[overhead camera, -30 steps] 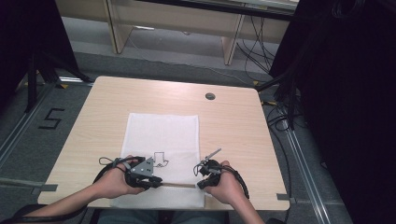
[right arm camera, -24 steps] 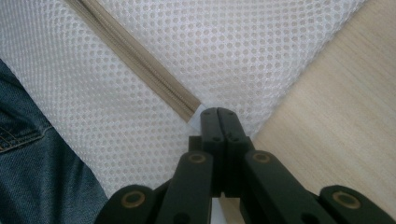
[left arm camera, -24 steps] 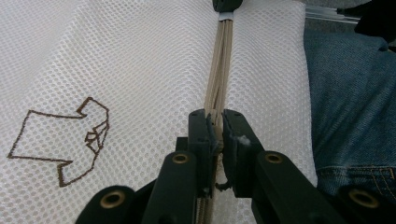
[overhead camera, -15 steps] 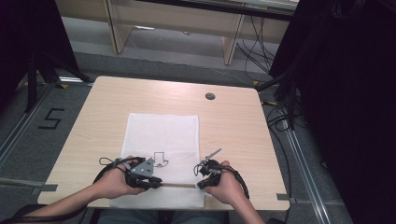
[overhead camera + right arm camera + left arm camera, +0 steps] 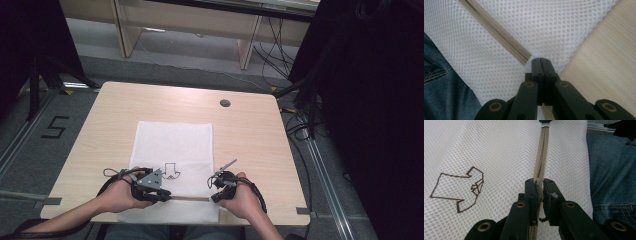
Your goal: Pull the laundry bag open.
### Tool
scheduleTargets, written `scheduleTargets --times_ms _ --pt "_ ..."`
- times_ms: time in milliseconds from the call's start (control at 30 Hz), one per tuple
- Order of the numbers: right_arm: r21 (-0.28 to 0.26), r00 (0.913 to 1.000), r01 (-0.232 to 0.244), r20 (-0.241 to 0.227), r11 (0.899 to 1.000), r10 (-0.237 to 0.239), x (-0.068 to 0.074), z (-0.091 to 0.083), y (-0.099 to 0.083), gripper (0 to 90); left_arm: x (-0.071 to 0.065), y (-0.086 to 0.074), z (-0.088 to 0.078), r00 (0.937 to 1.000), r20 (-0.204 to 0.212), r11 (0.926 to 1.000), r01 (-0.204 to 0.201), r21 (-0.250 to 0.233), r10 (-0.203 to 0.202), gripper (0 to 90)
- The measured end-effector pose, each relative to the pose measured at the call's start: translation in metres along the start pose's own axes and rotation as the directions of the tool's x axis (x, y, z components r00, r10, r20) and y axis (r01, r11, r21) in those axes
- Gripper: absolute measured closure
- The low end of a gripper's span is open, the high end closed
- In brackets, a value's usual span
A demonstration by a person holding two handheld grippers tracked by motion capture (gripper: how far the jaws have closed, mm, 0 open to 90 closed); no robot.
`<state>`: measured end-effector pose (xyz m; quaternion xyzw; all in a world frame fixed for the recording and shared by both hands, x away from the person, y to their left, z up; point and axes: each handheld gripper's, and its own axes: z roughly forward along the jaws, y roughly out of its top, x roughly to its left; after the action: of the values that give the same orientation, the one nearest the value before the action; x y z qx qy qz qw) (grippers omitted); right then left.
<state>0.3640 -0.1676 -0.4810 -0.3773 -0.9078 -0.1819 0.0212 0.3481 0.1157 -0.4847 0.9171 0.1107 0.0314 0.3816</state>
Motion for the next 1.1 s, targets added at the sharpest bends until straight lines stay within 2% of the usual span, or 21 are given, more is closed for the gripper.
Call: scheduleTargets --times_ms 200,233,333,467,500,567,700,733,767,833,900,933,1000,1100 --pt "0.002 1.0 -0.003 0.001 1.0 0.003 0.0 0.0 0.0 90.0 0.001 -0.005 -0.004 0.9998 -0.002 0.9998 0.019 -0.001 -0.019 82.0" --pt "-0.009 0.9999 0.013 0.0 1.0 -0.013 -0.001 0.0 0.0 90.0 0.001 -0.005 -0.005 0.9997 0.002 0.9997 0.023 -0.005 -0.023 81.9" --pt "-0.007 0.9999 0.011 -0.002 1.0 -0.011 -0.001 0.0 0.0 90.0 0.001 -0.004 -0.005 1.0 -0.005 1.0 0.006 0.002 -0.006 81.9" --pt "-0.009 1.0 0.009 0.0 1.0 -0.009 -0.001 0.0 0.0 90.0 0.001 -0.005 -0.005 0.9999 -0.003 0.9999 0.014 -0.005 -0.014 82.0" --pt "-0.009 0.9999 0.012 0.001 1.0 -0.012 -0.001 0.0 0.0 90.0 0.001 -0.005 -0.006 1.0 -0.008 1.0 0.003 0.002 -0.003 82.0" --pt "-0.009 0.9999 0.01 -0.002 1.0 -0.01 -0.001 0.0 0.0 90.0 0.001 -0.005 -0.007 0.9998 -0.004 0.9998 0.017 -0.007 -0.017 81.9" --pt "-0.009 1.0 0.001 -0.007 1.0 -0.001 -0.001 0.0 -0.001 90.0 0.003 -0.006 -0.009 1.0 -0.008 0.9999 -0.002 0.011 0.002 81.9" --pt "-0.006 1.0 -0.003 -0.007 1.0 0.003 0.0 0.0 -0.001 90.0 0.002 -0.007 -0.008 0.9998 -0.005 0.9997 0.022 -0.007 -0.022 81.9" --pt "0.001 0.9998 -0.014 -0.011 1.0 0.014 0.0 -0.001 -0.001 90.0 0.003 -0.007 -0.009 0.9999 -0.016 0.9999 -0.004 0.015 0.004 81.9" --pt "-0.001 0.9999 -0.013 -0.01 1.0 0.013 0.0 -0.001 -0.001 90.0 0.003 -0.008 -0.009 0.9997 -0.006 0.9998 0.022 -0.001 -0.022 81.9" --pt "-0.004 0.9999 0.001 -0.01 1.0 -0.002 -0.001 0.0 -0.001 90.0 0.003 -0.008 -0.01 0.9999 -0.009 0.9999 0.011 0.008 -0.011 81.9" --pt "-0.001 0.9999 -0.012 -0.012 1.0 0.012 0.0 0.0 -0.001 90.0 0.002 -0.008 -0.01 0.9998 -0.011 0.9998 0.019 -0.003 -0.019 82.0" --pt "0.001 0.9998 -0.014 -0.01 1.0 0.014 0.001 -0.001 -0.001 90.0 0.003 -0.007 -0.011 0.9999 -0.014 1.0 0.002 0.007 -0.002 81.9" --pt "0.0 0.9999 -0.01 -0.01 1.0 0.01 0.001 -0.001 -0.001 90.0 0.002 -0.008 -0.011 0.9998 -0.008 0.9998 0.02 -0.001 -0.02 81.9"
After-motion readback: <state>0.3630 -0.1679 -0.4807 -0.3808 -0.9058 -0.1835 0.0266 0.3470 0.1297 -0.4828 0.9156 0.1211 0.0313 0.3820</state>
